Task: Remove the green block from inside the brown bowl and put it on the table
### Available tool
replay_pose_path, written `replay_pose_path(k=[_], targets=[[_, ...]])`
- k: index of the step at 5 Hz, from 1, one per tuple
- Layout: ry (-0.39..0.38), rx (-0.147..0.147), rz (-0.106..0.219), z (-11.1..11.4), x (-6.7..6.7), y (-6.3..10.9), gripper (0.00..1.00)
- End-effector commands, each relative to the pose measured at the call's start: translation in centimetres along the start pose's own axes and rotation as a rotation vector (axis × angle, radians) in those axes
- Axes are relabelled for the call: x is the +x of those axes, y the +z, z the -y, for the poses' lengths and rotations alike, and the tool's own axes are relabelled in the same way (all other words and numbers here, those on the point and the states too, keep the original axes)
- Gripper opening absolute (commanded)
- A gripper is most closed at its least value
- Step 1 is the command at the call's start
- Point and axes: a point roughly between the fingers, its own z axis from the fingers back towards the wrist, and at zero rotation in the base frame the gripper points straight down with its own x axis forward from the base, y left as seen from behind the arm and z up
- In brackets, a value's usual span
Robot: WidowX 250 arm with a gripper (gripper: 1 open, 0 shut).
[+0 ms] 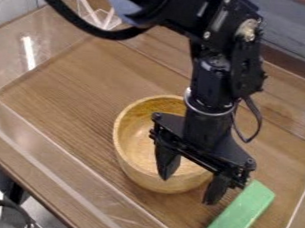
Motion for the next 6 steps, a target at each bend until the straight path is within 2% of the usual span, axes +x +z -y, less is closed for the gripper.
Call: replay_pose_path(k=[1,6], targets=[[0.008,-0.019,0.028,0.3,0.6,0.3,1.0],[0.016,-0.053,0.052,0.4,1.7,-1.6,1.0]])
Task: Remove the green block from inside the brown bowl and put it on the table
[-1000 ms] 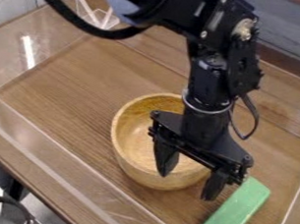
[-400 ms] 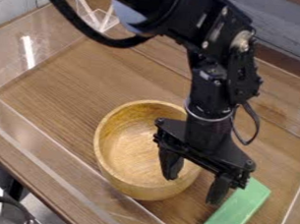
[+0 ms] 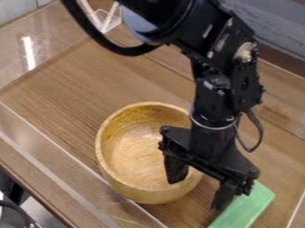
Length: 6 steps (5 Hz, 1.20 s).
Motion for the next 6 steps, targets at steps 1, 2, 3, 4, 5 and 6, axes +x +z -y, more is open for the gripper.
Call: replay_pose_path(k=[1,2,3,4,5,6], targets=[[0.007,-0.017,0.028,0.0,0.7,0.2,1.0],[0.011,-0.021,0.028,-0.2,0.9,-0.2,1.0],[0.015,-0.023,0.027,-0.4,1.1,-0.5,1.0],[0.02,-0.025,0.025,-0.6,1.2,-0.7,1.0],[0.025,-0.027,0.021,-0.8,1.2,-0.8,1.0],[0.03,-0.029,0.017,-0.9,1.2,-0.9,1.0]])
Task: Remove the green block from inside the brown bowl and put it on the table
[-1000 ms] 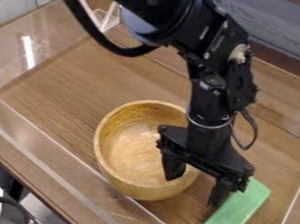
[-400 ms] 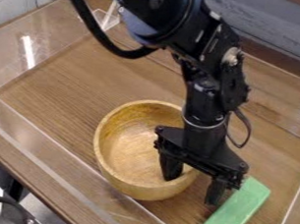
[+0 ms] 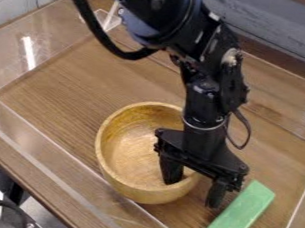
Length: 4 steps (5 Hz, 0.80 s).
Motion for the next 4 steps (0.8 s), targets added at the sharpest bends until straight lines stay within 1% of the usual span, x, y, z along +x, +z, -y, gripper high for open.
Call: replay_pose_path(k=[1,2,4], targets=[[0.004,-0.01,0.018,0.09,0.63,0.46,0.0],[0.002,-0.01,0.007,0.11,0.64,0.48,0.0],[-0.006,-0.007,-0.028,0.13,0.45,0.76,0.0]])
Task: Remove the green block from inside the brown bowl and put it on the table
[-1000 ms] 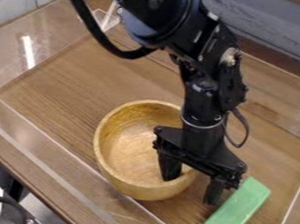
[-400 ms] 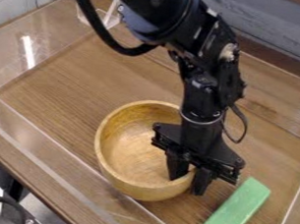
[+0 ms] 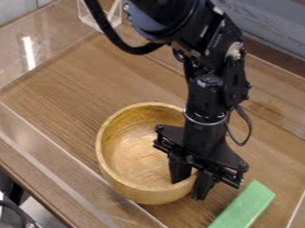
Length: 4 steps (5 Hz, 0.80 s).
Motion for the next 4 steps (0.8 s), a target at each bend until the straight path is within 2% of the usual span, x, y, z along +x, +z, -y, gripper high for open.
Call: replay_pose_path(k=[1,4], targets=[[-0.008,-0.012,0.006,0.1,0.4,0.7,0.0],[-0.018,-0.01,-0.033,0.1,0.1,1.7,0.0]])
